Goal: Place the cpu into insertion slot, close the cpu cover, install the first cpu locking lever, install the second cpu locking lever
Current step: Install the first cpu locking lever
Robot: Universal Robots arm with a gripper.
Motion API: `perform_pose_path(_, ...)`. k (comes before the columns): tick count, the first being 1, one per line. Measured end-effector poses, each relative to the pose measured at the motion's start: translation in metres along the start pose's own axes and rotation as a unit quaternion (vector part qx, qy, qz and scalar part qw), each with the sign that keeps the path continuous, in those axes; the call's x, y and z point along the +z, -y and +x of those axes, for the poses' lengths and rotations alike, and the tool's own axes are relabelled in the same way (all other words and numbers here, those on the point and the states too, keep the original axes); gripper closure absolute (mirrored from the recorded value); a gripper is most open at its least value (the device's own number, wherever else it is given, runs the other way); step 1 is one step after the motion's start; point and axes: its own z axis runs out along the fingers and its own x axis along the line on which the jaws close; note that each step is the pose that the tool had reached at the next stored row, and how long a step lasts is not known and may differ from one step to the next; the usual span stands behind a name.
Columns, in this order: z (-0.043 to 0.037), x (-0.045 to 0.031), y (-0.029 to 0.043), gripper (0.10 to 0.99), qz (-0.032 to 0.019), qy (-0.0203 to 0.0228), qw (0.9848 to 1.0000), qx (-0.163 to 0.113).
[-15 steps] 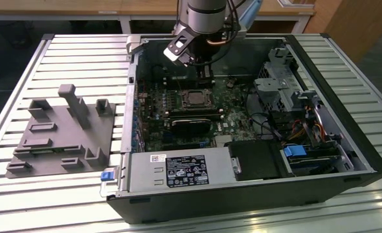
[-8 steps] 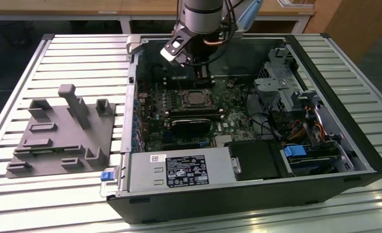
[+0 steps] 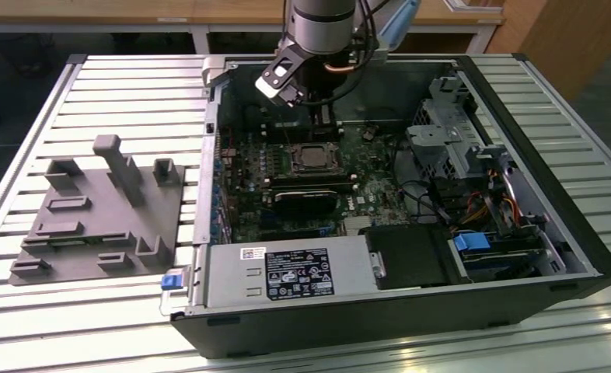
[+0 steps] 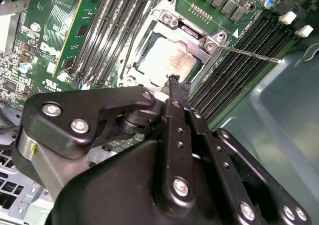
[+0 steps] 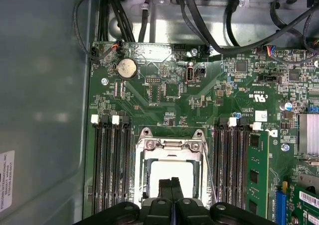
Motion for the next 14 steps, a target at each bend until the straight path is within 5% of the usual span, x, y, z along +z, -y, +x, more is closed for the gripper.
perform_pose_path(10,0.0,-0.0019,0.0,0.98,0.0001,0.0001,1.0,0.0)
perform_pose_path(14,0.0,-0.0124,-0.0006,0.98,0.0002,0.0,1.0,0.0)
